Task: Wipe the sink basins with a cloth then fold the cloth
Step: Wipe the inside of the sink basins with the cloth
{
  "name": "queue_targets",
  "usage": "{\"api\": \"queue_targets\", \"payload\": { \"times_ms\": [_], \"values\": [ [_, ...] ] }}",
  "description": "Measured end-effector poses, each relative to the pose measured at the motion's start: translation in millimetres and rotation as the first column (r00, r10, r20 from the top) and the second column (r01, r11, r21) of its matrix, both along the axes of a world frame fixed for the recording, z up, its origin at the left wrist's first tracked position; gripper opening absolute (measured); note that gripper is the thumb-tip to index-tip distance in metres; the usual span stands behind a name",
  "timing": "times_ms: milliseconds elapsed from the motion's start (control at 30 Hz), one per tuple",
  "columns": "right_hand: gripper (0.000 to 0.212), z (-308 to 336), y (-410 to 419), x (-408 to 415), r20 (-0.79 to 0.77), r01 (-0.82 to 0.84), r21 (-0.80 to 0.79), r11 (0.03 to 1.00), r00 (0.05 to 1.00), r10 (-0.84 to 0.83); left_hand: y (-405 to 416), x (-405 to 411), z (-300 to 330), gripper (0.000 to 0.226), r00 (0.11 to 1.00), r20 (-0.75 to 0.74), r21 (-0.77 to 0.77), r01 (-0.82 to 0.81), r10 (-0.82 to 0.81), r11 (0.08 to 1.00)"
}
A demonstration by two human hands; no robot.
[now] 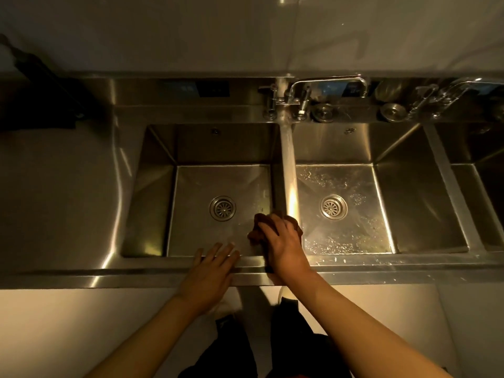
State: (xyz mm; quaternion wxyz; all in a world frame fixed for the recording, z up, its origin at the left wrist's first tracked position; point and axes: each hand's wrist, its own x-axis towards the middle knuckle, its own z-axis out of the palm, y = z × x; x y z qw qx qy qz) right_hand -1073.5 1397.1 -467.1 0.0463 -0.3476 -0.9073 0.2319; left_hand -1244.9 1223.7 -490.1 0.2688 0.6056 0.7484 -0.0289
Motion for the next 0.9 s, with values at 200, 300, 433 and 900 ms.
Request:
{"api": "queue_targets", "payload": {
  "times_ms": [200,300,433,900],
  "values": [
    [0.062,2,-22,-61,-0.066,0.015,-0.128,0.992,0.998,-0.024,-21,-60,9,0.061,0.998,-0.036,0.040,-0.059,0.060,0.997],
    [0.050,-2,-36,-90,-0.131,0.060,-0.239,0.969,0.987,-0.093,-34,-95,11,0.060,0.996,-0.056,0.068,-0.063,0.067,0.996],
    [0.043,-11,-54,-126,-0.200,0.086,-0.300,0.950,0.968,-0.151,-47,-147,12,0.062,0.989,-0.109,0.035,-0.101,0.104,0.994],
    [0.035,-73,-42,-294,-0.081,0.144,-0.956,0.256,0.708,-0.702,-15,-270,-11,0.068,0.860,-0.049,0.199,-0.489,0.507,0.849]
  ]
}}
